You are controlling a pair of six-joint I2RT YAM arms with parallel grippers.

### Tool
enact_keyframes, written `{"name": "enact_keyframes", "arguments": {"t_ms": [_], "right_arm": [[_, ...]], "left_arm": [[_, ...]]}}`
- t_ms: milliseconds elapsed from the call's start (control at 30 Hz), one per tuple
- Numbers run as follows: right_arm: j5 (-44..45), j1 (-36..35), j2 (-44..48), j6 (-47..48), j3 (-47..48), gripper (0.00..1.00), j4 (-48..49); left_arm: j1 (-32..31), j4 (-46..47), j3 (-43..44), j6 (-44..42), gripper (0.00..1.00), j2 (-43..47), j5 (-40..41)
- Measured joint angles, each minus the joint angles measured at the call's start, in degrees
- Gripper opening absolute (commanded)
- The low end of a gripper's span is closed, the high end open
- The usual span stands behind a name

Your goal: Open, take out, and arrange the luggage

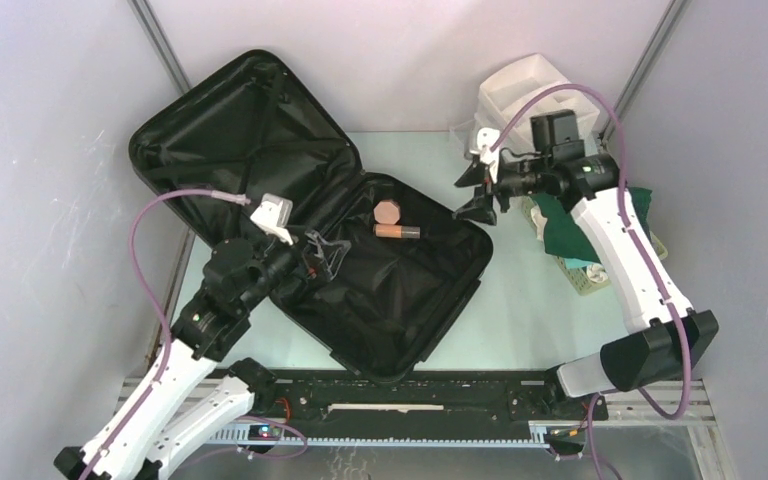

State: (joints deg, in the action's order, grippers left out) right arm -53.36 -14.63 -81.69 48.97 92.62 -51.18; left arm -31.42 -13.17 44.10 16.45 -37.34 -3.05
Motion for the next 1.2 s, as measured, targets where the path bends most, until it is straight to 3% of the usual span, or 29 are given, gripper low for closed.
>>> {"name": "enact_keyframes", "arguments": {"t_ms": [167,367,567,733,1200], "right_arm": [[-0.8,-5.1,-2.7,6.8,-2.6,0.72,-2.2],[5.4,-11.1,-9.5,9.9,-2.1,0.72,-1.7],[17.7,-14.0,-19.6,11.3,0.0,0.68,1.9],[24.5,-15.6,-28.2,12.8,3.5,0.55,3.2],[37.2,-22.3,-45.7,9.2,16.6,0.48,5.6]], "left_arm": [[0.1,-10.6,1.0,-6.0,1.0,3.8,3.0],[0.1,-18.2,1.1,-13.6,1.0,3.7,8.9],[0.2,-17.2,-5.4,-16.5,1.0,3.3,13.6],[1.1,-16.9,-6.8,-17.1,1.0,3.0,15.5],[3.3,-14.7,-6.8,-17.6,1.0,5.5,17.9]]}}
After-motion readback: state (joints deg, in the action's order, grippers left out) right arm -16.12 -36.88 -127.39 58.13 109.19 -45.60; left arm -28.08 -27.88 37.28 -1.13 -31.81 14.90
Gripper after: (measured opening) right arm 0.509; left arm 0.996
